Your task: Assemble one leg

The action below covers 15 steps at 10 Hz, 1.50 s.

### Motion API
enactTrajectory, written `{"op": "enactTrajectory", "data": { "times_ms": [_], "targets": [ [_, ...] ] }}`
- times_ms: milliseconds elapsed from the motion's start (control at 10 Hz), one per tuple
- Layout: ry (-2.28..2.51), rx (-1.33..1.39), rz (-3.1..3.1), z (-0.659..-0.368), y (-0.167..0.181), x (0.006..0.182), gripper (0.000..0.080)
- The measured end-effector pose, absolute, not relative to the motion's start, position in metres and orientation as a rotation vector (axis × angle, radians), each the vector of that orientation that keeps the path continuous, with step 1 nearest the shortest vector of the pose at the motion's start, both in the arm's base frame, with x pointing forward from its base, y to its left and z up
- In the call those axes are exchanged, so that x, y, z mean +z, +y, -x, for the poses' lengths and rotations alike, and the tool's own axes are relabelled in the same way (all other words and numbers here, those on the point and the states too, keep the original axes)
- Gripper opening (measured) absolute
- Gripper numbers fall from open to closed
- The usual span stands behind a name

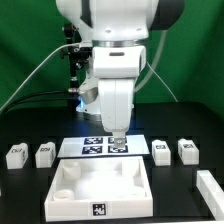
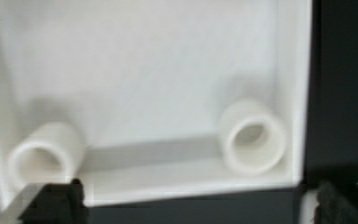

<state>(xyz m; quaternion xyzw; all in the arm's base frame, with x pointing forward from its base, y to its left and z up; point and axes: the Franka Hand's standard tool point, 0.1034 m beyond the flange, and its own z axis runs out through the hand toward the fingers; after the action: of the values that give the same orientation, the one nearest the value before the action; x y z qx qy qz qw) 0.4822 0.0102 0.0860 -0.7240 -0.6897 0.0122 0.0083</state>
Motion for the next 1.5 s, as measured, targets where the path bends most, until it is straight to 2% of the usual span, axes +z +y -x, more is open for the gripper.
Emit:
{"op": "enactTrajectory", "data": {
  "times_ms": [100, 600, 800, 1100, 1400, 1500],
  "targets": [
    [-2.213, 0.042, 2.193, -0.471, 0.0, 0.076, 0.065],
    [-2.171, 0.032, 2.19, -0.452, -0.024, 0.021, 0.065],
    [-2.185, 0.013, 2.186, -0.452, -0.018, 0.01, 0.065],
    [-2.182, 0.007, 2.196, -0.45, -0.018, 0.008, 0.065],
    [-2.181, 0.007, 2.196, -0.45, -0.018, 0.008, 0.0236],
    [-2.181, 0.007, 2.197, -0.449, -0.018, 0.008, 0.0236]
  ]
}}
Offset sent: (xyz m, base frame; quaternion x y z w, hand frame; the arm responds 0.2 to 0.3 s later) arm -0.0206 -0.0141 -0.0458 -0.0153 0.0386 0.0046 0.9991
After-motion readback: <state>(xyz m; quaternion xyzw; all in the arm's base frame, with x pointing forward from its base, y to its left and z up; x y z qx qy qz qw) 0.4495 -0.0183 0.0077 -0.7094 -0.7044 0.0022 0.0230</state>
